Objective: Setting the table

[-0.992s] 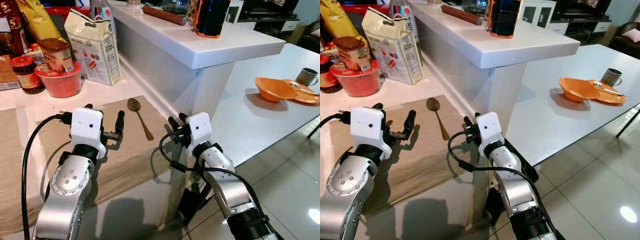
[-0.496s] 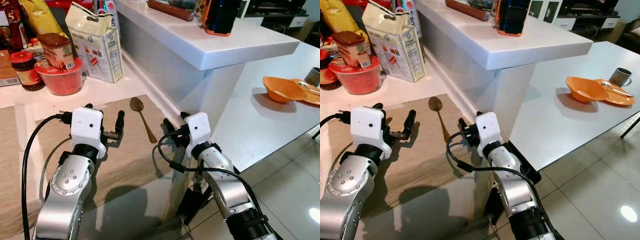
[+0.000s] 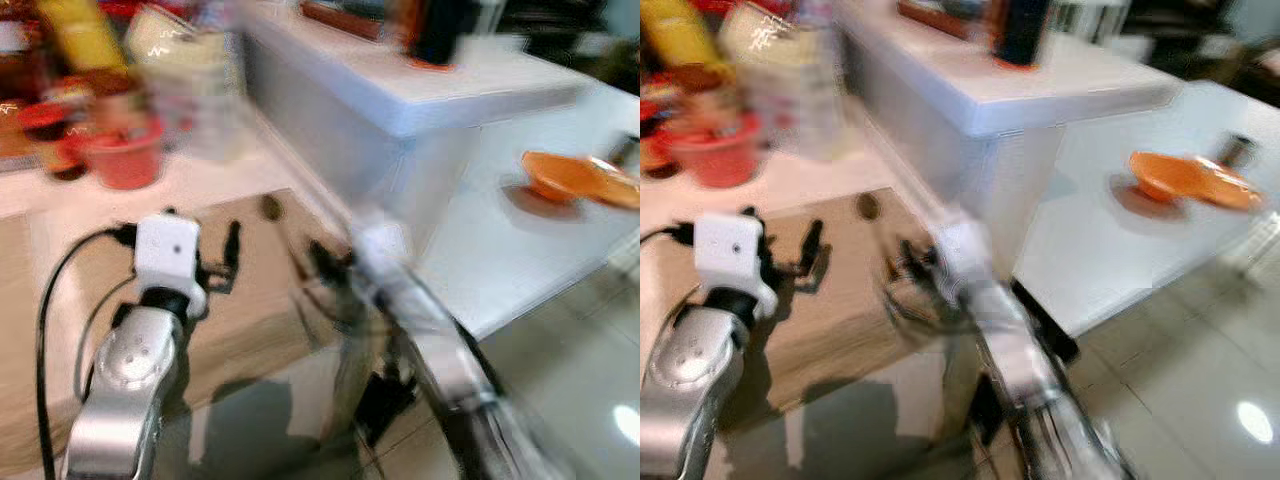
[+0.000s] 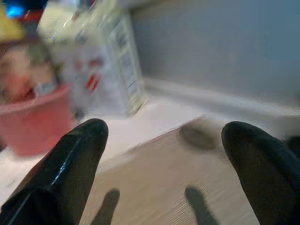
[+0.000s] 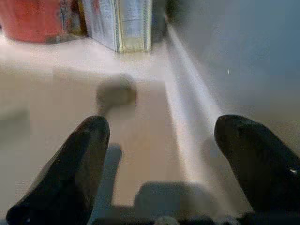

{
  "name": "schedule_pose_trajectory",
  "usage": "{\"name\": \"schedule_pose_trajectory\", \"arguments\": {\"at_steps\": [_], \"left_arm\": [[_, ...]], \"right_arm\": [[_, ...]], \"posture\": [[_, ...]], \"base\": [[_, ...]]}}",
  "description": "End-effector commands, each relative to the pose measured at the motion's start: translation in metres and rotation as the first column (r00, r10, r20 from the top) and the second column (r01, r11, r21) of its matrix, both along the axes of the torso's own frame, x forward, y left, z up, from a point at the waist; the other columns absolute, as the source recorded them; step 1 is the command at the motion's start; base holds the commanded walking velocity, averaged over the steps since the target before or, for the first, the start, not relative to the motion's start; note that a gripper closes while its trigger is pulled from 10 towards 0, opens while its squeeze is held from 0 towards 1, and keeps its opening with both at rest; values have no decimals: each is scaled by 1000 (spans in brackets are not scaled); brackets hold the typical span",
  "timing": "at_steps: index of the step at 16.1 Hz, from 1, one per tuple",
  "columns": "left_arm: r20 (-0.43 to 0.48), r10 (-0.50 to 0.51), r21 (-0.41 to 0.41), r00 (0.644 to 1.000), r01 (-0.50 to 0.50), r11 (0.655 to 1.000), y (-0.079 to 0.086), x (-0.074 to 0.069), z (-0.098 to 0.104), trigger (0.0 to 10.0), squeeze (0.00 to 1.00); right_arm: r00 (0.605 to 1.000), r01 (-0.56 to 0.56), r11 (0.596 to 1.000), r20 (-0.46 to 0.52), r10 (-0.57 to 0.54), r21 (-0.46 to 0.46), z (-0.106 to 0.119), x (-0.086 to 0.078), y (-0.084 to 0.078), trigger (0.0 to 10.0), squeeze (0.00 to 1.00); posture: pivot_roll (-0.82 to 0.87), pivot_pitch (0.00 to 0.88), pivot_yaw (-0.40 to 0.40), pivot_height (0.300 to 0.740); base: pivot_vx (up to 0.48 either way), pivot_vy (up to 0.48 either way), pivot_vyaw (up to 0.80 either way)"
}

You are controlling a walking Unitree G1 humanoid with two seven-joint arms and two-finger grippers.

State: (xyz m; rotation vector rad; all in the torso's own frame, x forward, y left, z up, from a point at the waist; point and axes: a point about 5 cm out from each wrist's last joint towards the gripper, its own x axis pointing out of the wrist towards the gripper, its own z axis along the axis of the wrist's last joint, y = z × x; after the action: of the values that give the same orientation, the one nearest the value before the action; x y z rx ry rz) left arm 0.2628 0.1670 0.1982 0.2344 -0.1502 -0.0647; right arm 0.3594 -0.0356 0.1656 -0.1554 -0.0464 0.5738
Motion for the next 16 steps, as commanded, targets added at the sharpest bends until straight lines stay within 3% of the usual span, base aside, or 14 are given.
{"name": "schedule_pose_trajectory", "arguments": {"at_steps": [1,7,16], "left_arm": [[6,7,14,1000,-7,1000,-2,-1,3,10000,0],[5,5,31,1000,-5,999,-3,1,4,10000,0],[1,-11,41,1000,11,999,-5,-1,5,10000,0]], "right_arm": [[1000,6,1000,20,-6,29,9,8,-1,10000,0],[1000,3,1000,16,-3,17,8,16,3,10000,0],[990,1,991,-140,18,133,-1,19,18,10000,0]], "posture": [[132,0,-63,732],[137,0,-64,732],[148,0,-60,732]], "base": [[0,0,0],[0,0,0],[0,0,0]]}}
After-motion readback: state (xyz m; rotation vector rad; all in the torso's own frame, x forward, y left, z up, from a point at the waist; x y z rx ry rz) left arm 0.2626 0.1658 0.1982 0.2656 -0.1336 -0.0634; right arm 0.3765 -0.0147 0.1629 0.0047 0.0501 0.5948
